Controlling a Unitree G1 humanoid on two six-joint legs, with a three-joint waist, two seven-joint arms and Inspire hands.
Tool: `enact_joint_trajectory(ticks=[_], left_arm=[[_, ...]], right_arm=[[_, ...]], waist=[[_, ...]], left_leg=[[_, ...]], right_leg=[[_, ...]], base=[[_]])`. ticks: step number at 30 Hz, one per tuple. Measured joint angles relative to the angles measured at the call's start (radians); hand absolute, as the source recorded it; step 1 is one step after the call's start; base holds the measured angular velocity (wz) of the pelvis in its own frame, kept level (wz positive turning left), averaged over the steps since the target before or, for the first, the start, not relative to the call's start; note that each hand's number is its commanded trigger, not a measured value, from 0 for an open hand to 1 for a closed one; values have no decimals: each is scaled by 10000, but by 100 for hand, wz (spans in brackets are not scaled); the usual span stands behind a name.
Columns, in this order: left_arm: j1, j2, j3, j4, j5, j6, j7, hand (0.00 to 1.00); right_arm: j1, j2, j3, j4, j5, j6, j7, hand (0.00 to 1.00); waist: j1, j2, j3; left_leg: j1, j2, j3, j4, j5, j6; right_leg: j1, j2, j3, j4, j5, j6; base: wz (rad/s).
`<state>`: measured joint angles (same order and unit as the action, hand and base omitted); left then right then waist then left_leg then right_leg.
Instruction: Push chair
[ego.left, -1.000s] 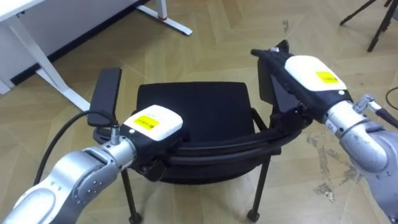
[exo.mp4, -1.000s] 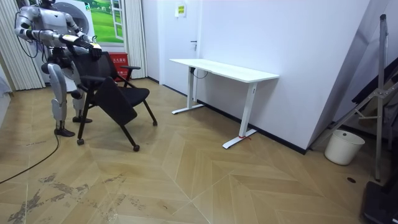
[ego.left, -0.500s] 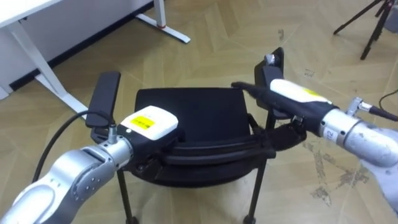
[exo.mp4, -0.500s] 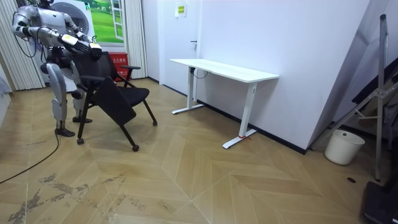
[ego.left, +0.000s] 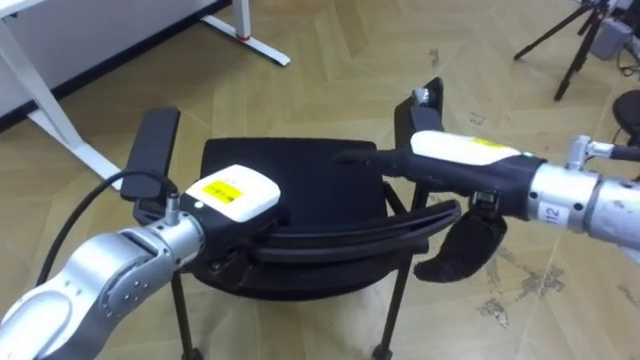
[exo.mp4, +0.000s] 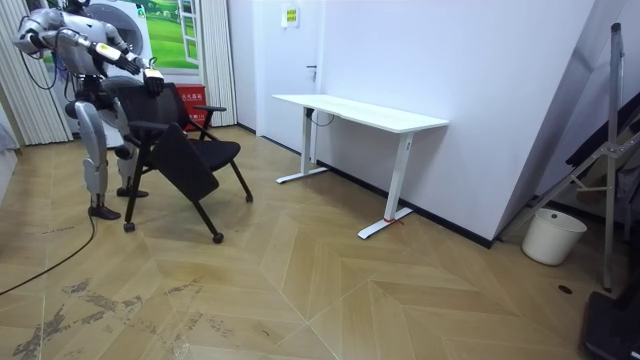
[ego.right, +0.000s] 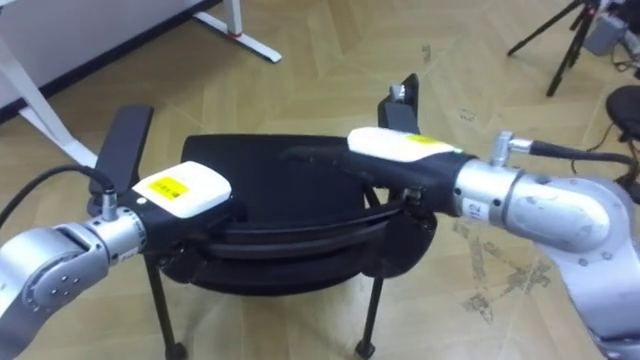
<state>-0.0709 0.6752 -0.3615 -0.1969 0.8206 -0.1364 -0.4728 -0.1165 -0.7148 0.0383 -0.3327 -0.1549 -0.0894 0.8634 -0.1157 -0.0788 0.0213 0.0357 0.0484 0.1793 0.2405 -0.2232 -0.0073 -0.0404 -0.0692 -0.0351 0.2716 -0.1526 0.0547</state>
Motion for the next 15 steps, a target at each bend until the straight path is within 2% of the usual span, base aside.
enact_joint_trajectory(ticks=[6,9,11,15], left_arm=[[45,41,-4,-14,-11,136,5,100],[45,26,-5,-22,0,206,16,100],[46,7,-5,-23,0,217,47,100],[182,-17,-6,-20,-1,203,263,100]], right_arm=[[0,-39,-270,-22,-30,39,351,0],[3,-38,-271,-22,-50,174,503,0],[6,11,-271,-22,-48,200,511,0],[183,120,-273,57,-224,191,424,0]], waist=[[-106,22,13],[-118,65,32],[-106,144,62],[-101,343,58]], left_leg=[[95,0,75,-38,0,0],[92,2,90,-37,0,0],[90,2,113,-38,-1,0],[33,26,82,-15,-1,0]], right_leg=[[35,4,42,-10,0,0],[22,10,62,-11,2,-2],[0,12,67,-24,24,-5],[35,38,51,-141,76,-8]], base=[[-4],[0],[-2],[0]])
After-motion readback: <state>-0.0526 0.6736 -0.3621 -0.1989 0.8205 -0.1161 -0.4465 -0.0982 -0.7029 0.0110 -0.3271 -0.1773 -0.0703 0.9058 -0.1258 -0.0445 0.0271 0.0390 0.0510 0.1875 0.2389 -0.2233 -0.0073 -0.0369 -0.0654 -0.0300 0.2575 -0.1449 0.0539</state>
